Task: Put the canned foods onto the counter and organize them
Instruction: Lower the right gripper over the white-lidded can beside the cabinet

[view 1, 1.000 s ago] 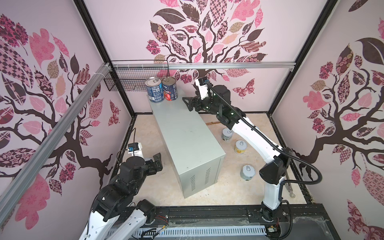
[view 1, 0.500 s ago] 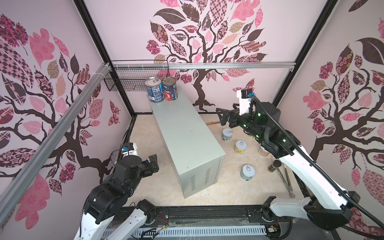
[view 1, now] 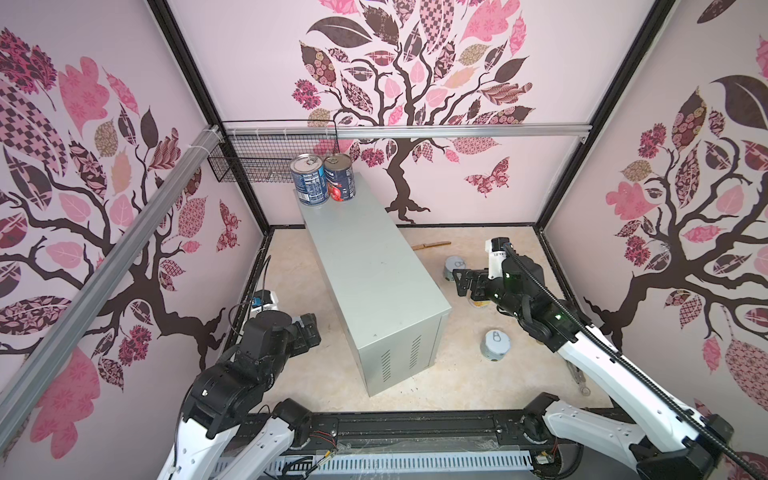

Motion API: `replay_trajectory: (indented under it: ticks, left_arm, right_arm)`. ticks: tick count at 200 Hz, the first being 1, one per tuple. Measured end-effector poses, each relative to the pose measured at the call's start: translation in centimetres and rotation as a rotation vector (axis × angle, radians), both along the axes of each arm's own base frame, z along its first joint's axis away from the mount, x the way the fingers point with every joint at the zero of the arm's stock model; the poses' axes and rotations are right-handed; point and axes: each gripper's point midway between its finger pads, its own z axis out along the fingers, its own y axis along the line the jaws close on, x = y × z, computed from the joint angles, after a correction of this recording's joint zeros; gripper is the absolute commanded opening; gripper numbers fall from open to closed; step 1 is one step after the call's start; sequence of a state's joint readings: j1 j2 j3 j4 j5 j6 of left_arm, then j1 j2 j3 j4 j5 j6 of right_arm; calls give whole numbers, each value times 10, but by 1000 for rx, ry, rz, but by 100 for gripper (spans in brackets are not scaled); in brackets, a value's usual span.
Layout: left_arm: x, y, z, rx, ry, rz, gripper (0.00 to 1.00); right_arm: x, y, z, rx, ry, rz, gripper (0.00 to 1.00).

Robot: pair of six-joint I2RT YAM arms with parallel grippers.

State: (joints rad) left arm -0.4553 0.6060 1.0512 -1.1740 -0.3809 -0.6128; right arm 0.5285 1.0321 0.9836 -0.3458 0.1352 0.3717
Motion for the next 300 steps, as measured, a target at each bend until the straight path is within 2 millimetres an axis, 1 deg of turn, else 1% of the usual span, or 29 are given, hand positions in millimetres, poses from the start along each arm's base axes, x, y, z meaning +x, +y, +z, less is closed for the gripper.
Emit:
replay_trajectory:
  ticks: [12,20,35,66,89,102,127,161,214,256,300]
  left_arm:
    - [3,3,-8,-13,21,27,98]
    - [5,6,-13,-21,34,46,98]
    - [10,9,-20,-41,58,71,98]
    - [25,13,-30,-78,97,99,98]
    - [36,11,-37,-94,114,92,98]
    - [40,13,-41,-107,116,106,98]
    - [49,16,-52,-135,126,125,98]
    - [54,15,-72,-151,155,126,98]
    - [59,9,-64,-161,111,99,98]
    - [60,8,-68,-163,118,92,98]
    - [60,4,-68,-165,117,77,98]
  right_arm:
    - [7,-4,-26,1,50,-23,100]
    - [11,-2,-42,0,87,-24,100]
    - [21,3,-65,8,136,-23,100]
    - [45,16,-99,24,195,-14,100]
    - [62,23,-130,12,253,-13,100]
    - [74,29,-143,4,279,-9,100]
    - [98,42,-157,-4,290,1,100]
    - [121,55,-168,-6,291,16,100]
    - [153,72,-181,-10,291,30,100]
    - [161,71,-201,-61,308,21,100]
    - [155,75,-219,-141,329,25,100]
